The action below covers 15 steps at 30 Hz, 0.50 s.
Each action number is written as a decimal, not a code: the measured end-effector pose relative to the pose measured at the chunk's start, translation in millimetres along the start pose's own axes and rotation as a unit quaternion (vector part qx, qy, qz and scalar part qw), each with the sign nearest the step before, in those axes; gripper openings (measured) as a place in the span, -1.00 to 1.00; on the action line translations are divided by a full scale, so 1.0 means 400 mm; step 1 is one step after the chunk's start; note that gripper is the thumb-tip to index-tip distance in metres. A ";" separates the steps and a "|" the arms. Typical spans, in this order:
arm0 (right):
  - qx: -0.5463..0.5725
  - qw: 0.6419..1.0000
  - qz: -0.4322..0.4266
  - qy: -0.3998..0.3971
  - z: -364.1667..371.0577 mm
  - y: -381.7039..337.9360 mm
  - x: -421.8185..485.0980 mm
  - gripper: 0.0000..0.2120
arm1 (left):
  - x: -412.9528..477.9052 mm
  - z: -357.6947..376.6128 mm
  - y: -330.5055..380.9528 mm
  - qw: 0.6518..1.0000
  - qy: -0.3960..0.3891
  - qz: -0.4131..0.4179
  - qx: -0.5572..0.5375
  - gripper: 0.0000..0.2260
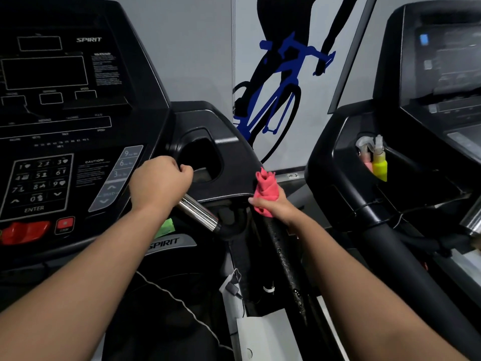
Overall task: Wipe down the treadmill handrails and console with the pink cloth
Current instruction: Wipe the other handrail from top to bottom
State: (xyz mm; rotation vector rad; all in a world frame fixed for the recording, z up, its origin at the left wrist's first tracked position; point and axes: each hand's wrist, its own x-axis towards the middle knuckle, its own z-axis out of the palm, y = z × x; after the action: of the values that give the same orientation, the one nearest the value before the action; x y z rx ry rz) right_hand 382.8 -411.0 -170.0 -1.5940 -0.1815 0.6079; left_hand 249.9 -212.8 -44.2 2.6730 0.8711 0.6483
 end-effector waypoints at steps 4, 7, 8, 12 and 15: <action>0.080 0.986 0.137 -0.046 -0.022 0.030 -0.015 -0.11 | -0.002 0.000 0.000 1.000 0.000 0.004 -0.009 -0.68; -0.002 0.987 0.145 -0.063 -0.023 0.008 -0.014 -0.14 | 0.000 0.002 0.000 1.000 0.003 0.006 -0.008 -0.68; -0.040 0.990 0.128 -0.050 -0.018 -0.006 -0.014 -0.19 | 0.001 0.003 -0.001 1.000 0.004 0.007 -0.009 -0.68; -0.169 0.980 0.064 0.078 0.038 -0.024 -0.029 0.04 | 0.003 0.007 -0.004 1.000 0.012 0.007 -0.007 -0.68; -0.380 0.911 0.064 0.145 0.109 -0.045 -0.074 0.04 | -0.002 0.004 -0.001 1.000 0.012 0.012 -0.011 -0.68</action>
State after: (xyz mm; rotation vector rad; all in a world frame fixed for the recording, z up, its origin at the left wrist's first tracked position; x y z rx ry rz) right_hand 341.1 -384.3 -144.7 -2.4483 -0.0919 0.4046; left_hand 249.8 -213.0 -45.9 2.6642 0.8353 0.6924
